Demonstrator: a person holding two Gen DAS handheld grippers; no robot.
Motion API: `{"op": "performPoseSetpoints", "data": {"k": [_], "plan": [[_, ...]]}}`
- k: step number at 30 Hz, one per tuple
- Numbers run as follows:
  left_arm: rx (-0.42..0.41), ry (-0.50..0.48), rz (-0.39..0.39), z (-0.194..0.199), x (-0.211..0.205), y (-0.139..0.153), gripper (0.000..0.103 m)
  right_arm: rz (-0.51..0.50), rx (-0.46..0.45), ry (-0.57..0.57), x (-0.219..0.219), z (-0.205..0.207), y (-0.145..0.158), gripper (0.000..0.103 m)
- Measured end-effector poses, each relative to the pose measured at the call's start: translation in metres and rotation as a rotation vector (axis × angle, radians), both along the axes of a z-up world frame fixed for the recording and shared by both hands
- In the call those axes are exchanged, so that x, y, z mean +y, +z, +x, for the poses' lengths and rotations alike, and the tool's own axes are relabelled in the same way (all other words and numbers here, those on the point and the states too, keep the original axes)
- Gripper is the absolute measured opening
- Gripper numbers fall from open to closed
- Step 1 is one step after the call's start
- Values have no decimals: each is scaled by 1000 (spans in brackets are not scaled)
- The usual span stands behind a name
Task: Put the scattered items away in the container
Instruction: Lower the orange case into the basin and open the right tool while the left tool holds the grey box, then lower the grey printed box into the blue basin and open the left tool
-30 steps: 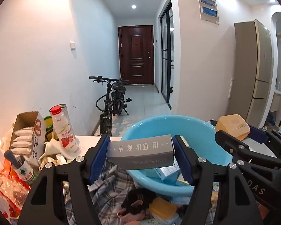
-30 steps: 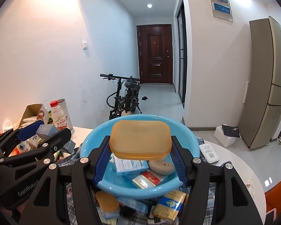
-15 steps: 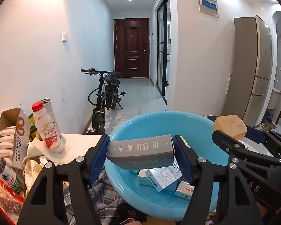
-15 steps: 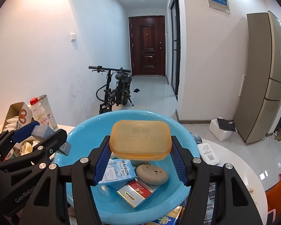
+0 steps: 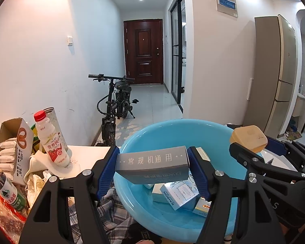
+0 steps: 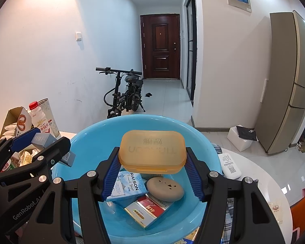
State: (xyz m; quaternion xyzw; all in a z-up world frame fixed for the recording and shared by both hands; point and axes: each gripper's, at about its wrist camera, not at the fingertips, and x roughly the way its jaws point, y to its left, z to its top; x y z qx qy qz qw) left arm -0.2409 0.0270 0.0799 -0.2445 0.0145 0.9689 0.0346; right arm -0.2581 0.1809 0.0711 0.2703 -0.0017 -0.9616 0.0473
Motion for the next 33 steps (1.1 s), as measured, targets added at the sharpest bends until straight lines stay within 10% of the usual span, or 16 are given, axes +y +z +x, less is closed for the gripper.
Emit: {"op": "performPoseSetpoints", "data": {"k": [8,15,33], "plan": [[9,18,-4,0,-5,3,67,20,-10,7,-1,-6,-3,65],[-1,30,27,-5,-16,5,67,-13,-23,-14,14,-16,-7,102],[-6,31,26,-7,-20,2,67,18,-5,-21,4,-13,-7,103]]}}
